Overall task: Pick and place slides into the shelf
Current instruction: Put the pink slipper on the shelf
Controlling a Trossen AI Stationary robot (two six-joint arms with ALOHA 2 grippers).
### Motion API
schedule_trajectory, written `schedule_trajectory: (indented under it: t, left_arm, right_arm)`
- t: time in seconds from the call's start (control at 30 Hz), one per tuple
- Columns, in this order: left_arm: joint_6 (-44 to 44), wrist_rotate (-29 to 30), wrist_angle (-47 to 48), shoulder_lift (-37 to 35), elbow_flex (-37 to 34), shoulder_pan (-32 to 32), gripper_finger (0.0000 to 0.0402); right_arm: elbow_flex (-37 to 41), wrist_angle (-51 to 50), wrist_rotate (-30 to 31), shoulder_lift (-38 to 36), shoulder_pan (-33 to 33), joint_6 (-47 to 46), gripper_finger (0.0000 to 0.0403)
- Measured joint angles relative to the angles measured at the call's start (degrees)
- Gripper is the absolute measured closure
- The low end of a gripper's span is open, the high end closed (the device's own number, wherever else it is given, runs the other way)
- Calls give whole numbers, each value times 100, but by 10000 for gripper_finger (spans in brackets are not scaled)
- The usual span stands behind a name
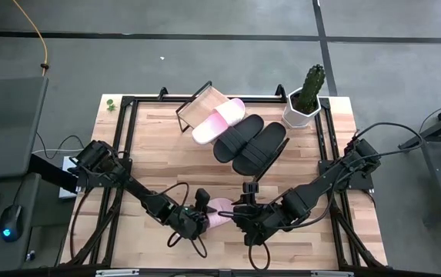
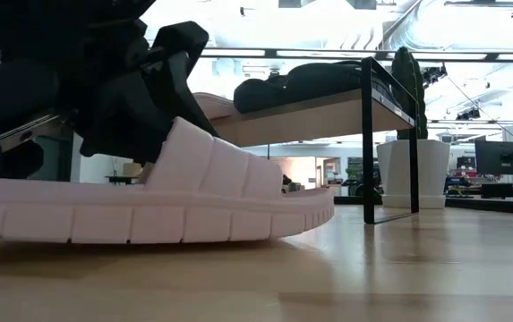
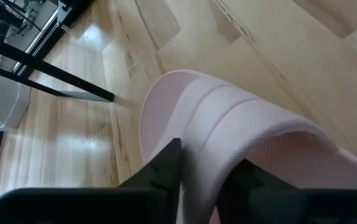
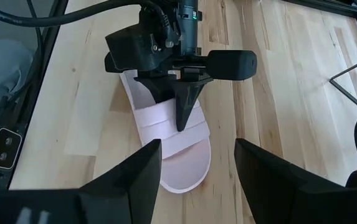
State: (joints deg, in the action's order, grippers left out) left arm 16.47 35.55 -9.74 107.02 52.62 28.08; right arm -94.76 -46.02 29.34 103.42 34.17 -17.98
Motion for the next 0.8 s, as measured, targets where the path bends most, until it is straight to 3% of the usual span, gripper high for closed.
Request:
schedule_trajectory:
  t: [0.27, 0.37, 0.6, 0.8]
  left_arm:
    - [-22, 9, -33, 0, 0, 0, 395]
    - [-22, 39, -62, 0, 0, 0, 392]
    - [-37, 731, 142, 0, 269, 7, 382]
    - [-28, 1072, 1117, 0, 841, 7, 397]
  right_arm:
    - [0, 0, -2, 0, 0, 0, 210]
    - [0, 0, -4, 0, 0, 0, 210]
    - [0, -2, -9, 0, -1, 0, 210]
    - [0, -7, 0, 0, 0, 133, 210]
